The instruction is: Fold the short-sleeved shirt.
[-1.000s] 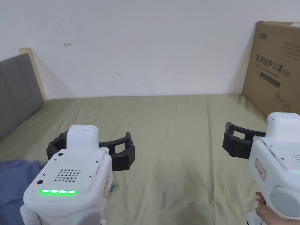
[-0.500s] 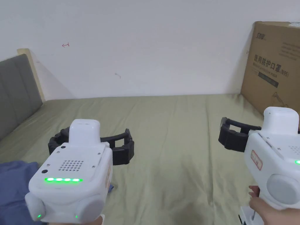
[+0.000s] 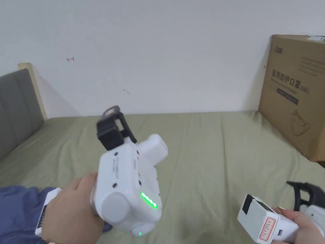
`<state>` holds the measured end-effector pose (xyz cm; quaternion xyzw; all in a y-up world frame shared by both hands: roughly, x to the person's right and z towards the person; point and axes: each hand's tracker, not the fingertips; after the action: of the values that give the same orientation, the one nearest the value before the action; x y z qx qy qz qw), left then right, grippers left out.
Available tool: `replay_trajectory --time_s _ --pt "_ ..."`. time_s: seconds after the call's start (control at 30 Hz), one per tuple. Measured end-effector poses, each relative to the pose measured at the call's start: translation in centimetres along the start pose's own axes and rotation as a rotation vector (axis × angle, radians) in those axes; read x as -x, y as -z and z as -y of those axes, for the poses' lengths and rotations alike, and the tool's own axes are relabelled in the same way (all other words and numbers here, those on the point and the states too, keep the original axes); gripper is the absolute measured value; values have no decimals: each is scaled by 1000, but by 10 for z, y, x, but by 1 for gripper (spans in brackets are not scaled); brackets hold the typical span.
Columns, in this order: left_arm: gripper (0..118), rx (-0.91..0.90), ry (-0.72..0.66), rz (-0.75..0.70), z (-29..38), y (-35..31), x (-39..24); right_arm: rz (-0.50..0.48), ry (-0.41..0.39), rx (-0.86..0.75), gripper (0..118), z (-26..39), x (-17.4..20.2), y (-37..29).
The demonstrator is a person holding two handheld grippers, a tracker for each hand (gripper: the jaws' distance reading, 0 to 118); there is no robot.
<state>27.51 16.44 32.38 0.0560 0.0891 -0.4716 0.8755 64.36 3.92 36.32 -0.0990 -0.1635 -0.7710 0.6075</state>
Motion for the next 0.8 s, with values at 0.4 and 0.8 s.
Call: replay_trajectory --time_s 0.4,0.8 --pt "118 33 -879 136 33 -9 58 -76 -1811 -564 118 137 123 -41" --pt "118 69 -916 160 39 -10 53 -281 -1746 -361 118 140 110 -46"
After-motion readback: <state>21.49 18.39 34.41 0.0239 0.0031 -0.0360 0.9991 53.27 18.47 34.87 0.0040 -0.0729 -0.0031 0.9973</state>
